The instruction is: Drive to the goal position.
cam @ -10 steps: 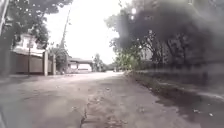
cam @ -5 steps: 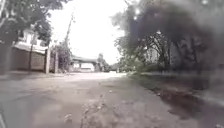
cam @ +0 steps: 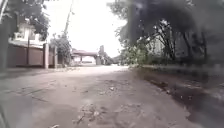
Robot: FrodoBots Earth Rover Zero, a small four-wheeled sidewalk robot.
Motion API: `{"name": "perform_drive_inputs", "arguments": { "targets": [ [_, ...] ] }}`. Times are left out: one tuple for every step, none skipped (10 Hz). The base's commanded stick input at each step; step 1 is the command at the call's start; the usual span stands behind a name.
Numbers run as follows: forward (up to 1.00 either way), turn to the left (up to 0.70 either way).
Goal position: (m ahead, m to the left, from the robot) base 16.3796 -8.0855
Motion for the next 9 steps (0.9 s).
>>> {"name": "perform_drive_inputs", "arguments": {
  "targets": [
    [0.7,0.0],
    [0.7,0.0],
    [0.7,0.0],
    [0.7,-0.06],
    [0.7,-0.31],
    [0.7,-0.35],
    [0.7,-0.35],
    [0.7,-0.35],
    [0.7,-0.35]
  ]
}}
